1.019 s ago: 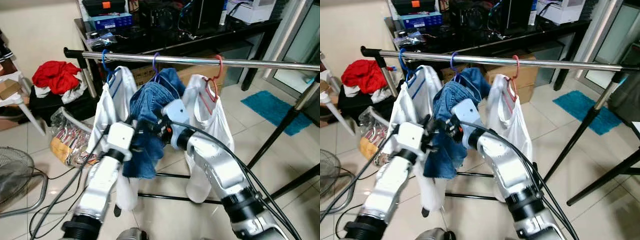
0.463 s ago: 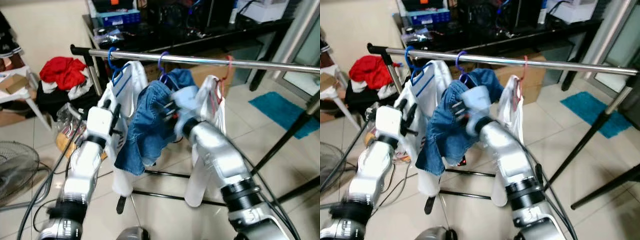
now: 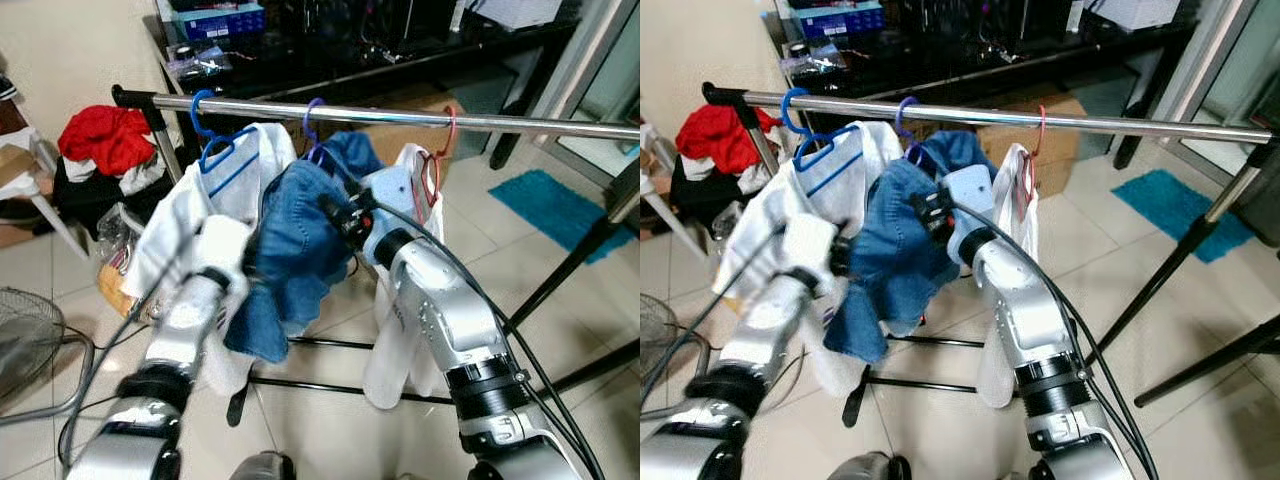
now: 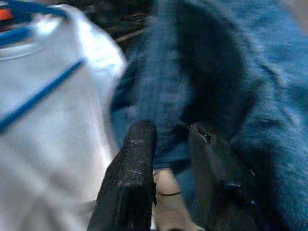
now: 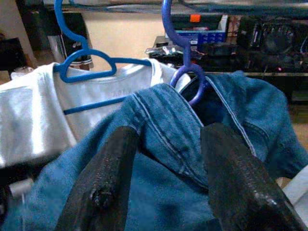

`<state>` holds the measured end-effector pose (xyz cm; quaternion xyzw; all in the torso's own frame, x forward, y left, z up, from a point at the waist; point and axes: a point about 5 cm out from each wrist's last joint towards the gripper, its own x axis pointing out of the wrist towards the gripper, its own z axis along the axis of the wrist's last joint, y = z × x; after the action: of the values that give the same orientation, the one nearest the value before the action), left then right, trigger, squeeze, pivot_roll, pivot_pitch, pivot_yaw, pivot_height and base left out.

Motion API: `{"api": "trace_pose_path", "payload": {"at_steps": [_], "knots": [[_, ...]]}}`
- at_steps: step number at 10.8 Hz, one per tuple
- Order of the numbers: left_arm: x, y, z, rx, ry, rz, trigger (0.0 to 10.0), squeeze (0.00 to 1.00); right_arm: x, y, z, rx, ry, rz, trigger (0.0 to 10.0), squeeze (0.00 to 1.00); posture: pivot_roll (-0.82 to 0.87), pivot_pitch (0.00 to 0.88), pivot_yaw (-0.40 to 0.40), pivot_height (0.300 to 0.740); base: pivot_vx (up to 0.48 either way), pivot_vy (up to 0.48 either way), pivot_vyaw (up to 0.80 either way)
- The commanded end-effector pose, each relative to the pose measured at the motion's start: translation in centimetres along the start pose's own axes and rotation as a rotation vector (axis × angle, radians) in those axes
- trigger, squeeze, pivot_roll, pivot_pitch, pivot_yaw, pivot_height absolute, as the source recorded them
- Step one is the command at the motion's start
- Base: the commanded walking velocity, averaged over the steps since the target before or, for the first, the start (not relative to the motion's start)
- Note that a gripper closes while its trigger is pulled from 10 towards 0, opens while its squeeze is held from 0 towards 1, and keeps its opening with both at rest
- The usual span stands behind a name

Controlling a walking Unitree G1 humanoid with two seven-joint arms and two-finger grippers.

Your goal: Hang hanger

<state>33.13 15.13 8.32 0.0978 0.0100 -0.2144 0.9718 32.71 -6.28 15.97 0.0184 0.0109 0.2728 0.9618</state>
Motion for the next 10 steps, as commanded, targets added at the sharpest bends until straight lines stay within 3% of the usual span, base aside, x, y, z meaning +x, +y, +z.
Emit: {"api": "trace_pose_path", "payload": {"at_steps": [1, 4, 10], "knots": [[0.4, -0.9, 0.1, 0.031, -0.005, -0.069, 10.0, 0.0, 0.0, -0.4, 1.0, -0.009, -0.032, -0.016, 10.0, 0.0, 0.01, 0.0, 0.034, 0.736, 0.0, 0.0, 0.0], [0.5, -4.5, -0.6, 0.074, -0.012, -0.212, 10.0, 0.0, -0.3, -1.3, 1.5, -0.018, -0.043, -0.066, 10.0, 0.0, 0.0, 0.0, 0.033, 0.736, 0.0, 0.0, 0.0], [-0.6, -4.9, -1.3, 0.055, -0.045, -0.18, 10.0, 0.0, 0.7, -0.5, -0.6, -0.106, 0.095, -0.079, 10.0, 0.0, 0.03, 0.0, 0.016, 0.736, 0.0, 0.0, 0.0]]}}
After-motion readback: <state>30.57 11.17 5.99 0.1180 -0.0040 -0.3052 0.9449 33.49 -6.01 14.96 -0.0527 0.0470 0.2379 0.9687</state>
